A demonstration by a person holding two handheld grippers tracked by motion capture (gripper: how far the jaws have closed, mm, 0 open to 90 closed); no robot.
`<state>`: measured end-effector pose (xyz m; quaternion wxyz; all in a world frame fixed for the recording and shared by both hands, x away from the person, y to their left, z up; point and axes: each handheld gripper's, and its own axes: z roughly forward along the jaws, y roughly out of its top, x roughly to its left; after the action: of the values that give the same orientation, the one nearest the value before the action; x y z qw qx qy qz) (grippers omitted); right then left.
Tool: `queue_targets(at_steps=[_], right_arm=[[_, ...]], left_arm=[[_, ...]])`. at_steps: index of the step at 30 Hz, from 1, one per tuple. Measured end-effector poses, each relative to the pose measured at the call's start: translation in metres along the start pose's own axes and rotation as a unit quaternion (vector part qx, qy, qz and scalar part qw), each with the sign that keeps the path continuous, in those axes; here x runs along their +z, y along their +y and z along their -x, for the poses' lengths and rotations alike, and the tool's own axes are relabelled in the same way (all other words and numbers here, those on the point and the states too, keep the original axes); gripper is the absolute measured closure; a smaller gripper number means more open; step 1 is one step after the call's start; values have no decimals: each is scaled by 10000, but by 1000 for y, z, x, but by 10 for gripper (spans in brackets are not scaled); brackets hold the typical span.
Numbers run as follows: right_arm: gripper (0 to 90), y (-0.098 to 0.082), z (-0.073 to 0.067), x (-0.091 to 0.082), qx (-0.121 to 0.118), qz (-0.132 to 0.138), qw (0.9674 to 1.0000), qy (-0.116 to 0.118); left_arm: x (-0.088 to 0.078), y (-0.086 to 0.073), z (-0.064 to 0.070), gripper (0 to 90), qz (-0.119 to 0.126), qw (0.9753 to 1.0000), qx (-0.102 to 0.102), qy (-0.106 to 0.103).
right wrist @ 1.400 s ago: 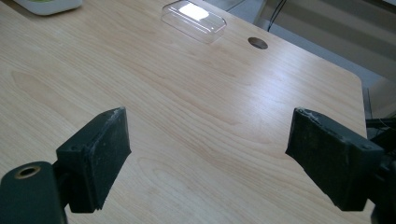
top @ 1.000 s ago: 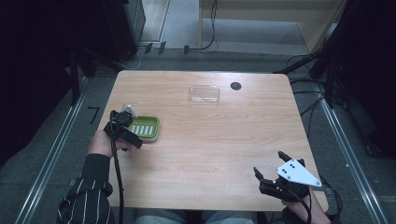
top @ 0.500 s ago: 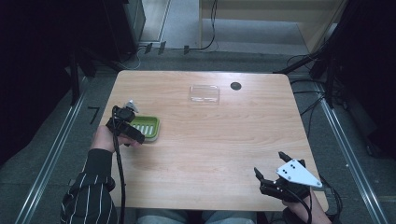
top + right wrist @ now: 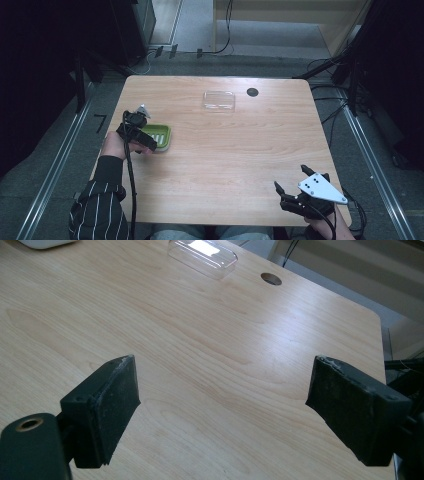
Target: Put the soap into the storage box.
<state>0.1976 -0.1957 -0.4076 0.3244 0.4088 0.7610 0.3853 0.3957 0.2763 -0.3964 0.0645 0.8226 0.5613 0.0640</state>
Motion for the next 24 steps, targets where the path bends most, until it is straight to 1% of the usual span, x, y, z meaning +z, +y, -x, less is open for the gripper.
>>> queue_targets(at_steps=[4,10,13,16,17,18,20,22,24], right_arm=[[136,-1,1,-2,66,-5,10000,-42],[136,-2,2,-3,62,-50,10000,-55],[136,-3,3,-4,69,-50,9999,-85],[136,-5,4,-6,83,-55,9999,-116],[136,-5,4,-6,104,-64,9999,-123],[136,-5,4,-7,97,-62,9998,-130],[136,-6,4,-8,117,-70,9998,-142],[136,-7,5,-9,111,-73,9998,-167],[136,-7,5,-9,106,-74,9998,-167]], left_arm=[[1,2,-2,139,-3,10000,-4,0],[3,5,-4,140,-53,10000,-9,-31],[4,8,-5,140,2,10000,-47,-52],[5,10,-5,140,-22,10000,-65,-72],[5,11,-5,140,-40,10000,-36,-74],[6,12,-5,140,-13,9999,-71,-77],[7,14,-6,140,-47,9999,-83,-61],[8,16,-6,140,-9,9999,-127,-56],[9,18,-7,140,-29,9999,-126,-53]])
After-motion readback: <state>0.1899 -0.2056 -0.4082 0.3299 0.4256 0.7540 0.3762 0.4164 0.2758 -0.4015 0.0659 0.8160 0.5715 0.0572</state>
